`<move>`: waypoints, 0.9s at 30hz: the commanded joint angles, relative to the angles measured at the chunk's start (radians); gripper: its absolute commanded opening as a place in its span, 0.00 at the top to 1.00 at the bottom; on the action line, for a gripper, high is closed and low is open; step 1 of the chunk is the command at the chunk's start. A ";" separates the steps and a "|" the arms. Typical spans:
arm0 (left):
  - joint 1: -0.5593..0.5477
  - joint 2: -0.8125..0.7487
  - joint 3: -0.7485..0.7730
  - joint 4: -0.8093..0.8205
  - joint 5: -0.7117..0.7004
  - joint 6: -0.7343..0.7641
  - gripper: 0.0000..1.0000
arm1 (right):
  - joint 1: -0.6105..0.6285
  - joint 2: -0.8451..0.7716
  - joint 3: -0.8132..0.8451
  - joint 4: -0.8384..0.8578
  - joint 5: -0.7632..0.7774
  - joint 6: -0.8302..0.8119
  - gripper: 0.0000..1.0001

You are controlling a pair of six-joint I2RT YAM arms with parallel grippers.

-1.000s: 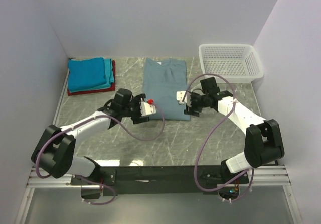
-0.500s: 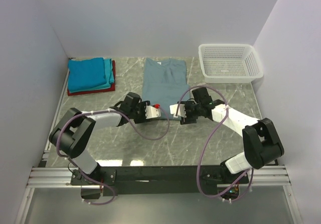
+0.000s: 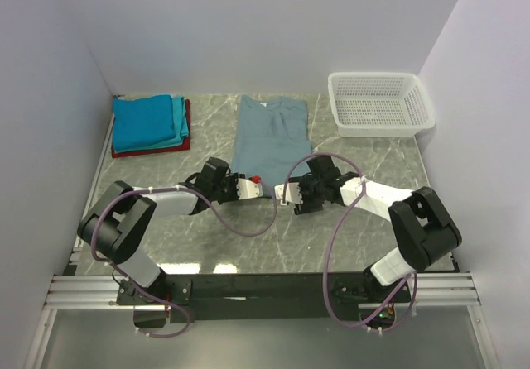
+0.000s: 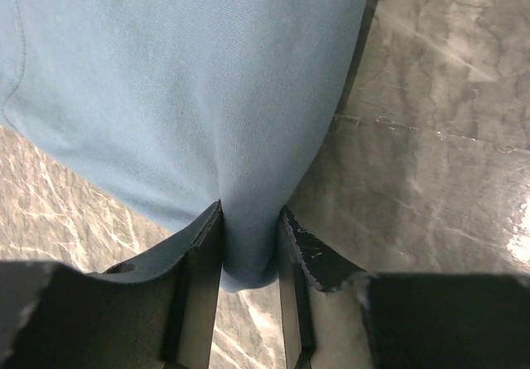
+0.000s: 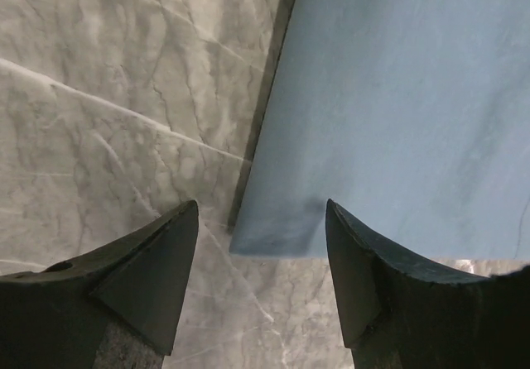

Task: Fold and stack the t-shirts
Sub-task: Fold the tshirt

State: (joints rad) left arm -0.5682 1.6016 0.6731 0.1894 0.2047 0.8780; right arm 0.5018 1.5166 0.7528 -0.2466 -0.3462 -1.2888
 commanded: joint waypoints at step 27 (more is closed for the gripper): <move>-0.139 -0.288 -0.003 -0.479 0.265 -0.209 1.00 | 0.050 -0.312 -0.058 -0.477 -0.143 -0.050 1.00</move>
State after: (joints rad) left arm -0.6594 1.3697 0.6563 -0.1368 0.3538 0.7719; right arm 0.5438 1.3132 0.7292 -0.4854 -0.3775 -1.3293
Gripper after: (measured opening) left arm 0.042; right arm 0.029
